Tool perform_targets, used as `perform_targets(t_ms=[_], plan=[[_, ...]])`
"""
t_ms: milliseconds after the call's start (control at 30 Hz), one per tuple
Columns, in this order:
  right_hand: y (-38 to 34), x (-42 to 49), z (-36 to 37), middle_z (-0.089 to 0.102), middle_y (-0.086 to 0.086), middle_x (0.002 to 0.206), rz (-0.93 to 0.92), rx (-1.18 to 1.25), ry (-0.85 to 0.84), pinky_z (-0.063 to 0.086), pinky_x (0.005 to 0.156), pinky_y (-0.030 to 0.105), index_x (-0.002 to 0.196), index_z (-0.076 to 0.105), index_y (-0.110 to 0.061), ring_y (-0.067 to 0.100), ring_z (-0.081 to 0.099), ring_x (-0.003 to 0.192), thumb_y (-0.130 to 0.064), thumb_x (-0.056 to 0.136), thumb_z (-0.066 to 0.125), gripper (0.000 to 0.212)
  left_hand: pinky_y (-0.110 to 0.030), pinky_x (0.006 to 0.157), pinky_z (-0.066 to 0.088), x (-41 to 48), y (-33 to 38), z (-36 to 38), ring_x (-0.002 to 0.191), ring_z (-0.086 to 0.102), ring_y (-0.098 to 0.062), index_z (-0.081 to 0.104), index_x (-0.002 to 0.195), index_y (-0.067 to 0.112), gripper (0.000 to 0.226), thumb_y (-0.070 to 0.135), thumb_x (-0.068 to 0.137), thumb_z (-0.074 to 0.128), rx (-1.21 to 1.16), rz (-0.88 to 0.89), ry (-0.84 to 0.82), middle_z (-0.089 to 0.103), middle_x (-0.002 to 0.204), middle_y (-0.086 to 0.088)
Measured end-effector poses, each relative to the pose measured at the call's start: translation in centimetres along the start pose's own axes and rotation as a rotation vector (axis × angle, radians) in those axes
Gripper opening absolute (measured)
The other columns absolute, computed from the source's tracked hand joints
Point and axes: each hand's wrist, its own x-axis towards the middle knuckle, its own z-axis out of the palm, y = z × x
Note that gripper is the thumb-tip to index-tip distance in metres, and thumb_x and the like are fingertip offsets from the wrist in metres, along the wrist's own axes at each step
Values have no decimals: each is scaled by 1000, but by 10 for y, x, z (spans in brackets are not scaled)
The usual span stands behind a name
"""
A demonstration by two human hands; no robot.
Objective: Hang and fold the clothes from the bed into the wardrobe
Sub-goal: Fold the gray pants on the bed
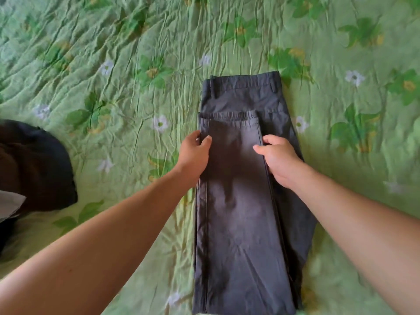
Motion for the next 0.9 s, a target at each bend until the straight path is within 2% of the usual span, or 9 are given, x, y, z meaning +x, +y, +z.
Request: perform_targets(t_ms=[133, 233, 333, 467, 533, 633, 700, 767, 900], plan=[[-30, 27, -2, 74, 18, 99, -57, 67, 48, 52, 95, 53, 79, 72, -21, 42, 68, 101, -20, 75, 66, 7, -36, 74, 59, 42, 24, -3, 85, 69, -16, 63, 104, 25, 8, 23, 97, 61, -13, 35, 13, 72, 101, -1], [-39, 58, 0, 72, 8, 94, -57, 34, 82, 53, 89, 44, 77, 67, -21, 31, 68, 95, -22, 79, 67, 2, -21, 56, 47, 73, 40, 0, 70, 63, -9, 63, 122, 16, 26, 23, 97, 62, 23, 24, -28, 72, 102, -1], [-28, 81, 0, 70, 10, 84, -13, -65, 62, 54, 75, 41, 80, 64, -12, 36, 66, 86, -26, 81, 68, 14, -28, 66, 51, 91, 39, 5, 82, 65, -20, 59, 128, 15, 33, 24, 96, 63, 171, 30, -84, 71, 109, -8], [-14, 97, -6, 67, 29, 111, 43, -63, 12, 49, 94, 63, 95, 61, -4, 50, 63, 106, -36, 71, 71, 42, -41, 85, 59, 96, 33, 6, 95, 68, -24, 55, 125, 22, 29, 29, 97, 61, 222, 7, -116, 69, 110, -5], [-17, 97, -4, 69, 24, 110, 53, -64, -10, 49, 95, 64, 95, 64, -9, 45, 65, 106, -37, 69, 71, 40, -35, 80, 60, 91, 33, 6, 92, 68, -19, 53, 126, 23, 32, 31, 96, 63, 205, 14, -101, 68, 108, -1], [-21, 82, -4, 70, 13, 118, 50, -58, -17, 51, 101, 54, 113, 68, -14, 35, 66, 110, -38, 71, 71, 49, -13, 52, 51, 64, 30, 5, 76, 64, -6, 48, 127, 30, 37, 29, 94, 66, 179, 46, -71, 62, 96, 13], [-13, 58, -9, 72, 6, 102, 44, -65, 3, 56, 82, 40, 101, 69, -15, 29, 68, 96, -38, 71, 73, 38, -15, 50, 50, 38, 19, -2, 69, 63, -8, 48, 128, 29, 41, 25, 93, 69, 155, 39, -71, 62, 93, 8], [6, 31, -20, 67, 1, 84, 48, -85, 44, 45, 63, 30, 88, 65, -18, 23, 61, 79, -34, 79, 77, 22, -22, 51, 49, 10, 4, -14, 63, 59, -10, 52, 127, 25, 40, 21, 92, 71, 110, -12, -72, 62, 91, 2], [49, -29, -42, 67, 6, 90, 124, -103, 23, 54, 67, 41, 91, 64, -21, 22, 61, 73, -27, 86, 76, 13, -26, 55, 50, -47, -26, -37, 58, 57, -8, 64, 109, 14, 20, 15, 90, 73, -23, -142, -73, 63, 81, 0]])
